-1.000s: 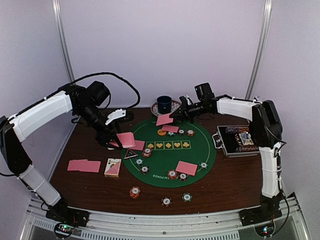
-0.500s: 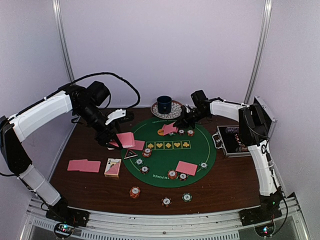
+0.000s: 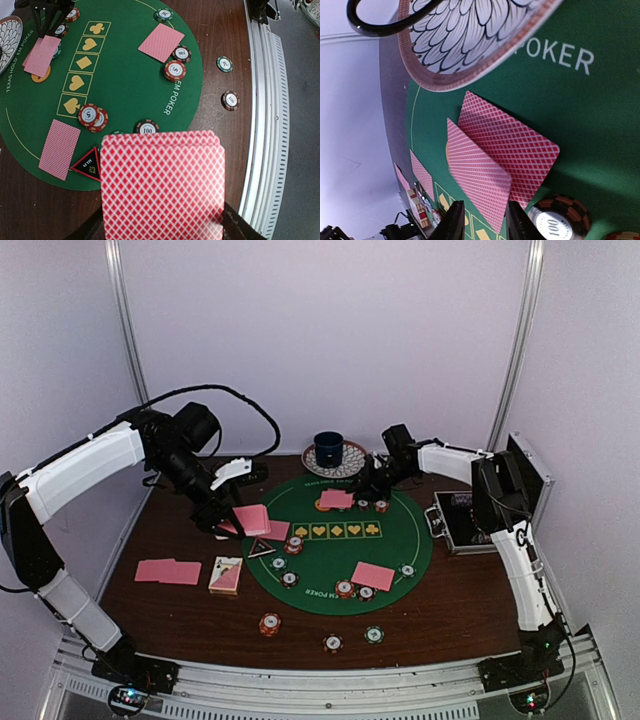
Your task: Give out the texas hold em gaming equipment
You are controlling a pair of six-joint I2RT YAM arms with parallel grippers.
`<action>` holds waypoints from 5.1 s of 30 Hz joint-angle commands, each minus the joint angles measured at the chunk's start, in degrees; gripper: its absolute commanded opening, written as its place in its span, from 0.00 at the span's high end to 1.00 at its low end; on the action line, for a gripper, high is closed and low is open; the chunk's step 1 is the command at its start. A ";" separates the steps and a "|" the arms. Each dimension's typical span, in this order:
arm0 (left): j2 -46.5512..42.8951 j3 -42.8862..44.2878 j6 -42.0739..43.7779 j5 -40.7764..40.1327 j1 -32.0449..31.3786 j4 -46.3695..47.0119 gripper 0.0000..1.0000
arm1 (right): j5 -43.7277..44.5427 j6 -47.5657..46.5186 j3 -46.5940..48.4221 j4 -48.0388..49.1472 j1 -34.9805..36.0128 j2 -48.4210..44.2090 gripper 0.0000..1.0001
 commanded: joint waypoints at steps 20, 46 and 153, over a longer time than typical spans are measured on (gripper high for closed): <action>-0.29 -0.03 0.61 1.54 0.27 0.66 1.00 | 1.90 2.50 -28.34 11.28 13.66 -35.35 0.18; 0.07 1.65 0.04 2.88 0.26 1.05 1.00 | -5.51 17.55 -22.71 28.35 29.75 -24.97 0.15; -0.95 0.06 1.38 0.69 0.27 1.17 1.00 | -13.11 20.87 -59.53 29.66 12.74 -51.40 1.00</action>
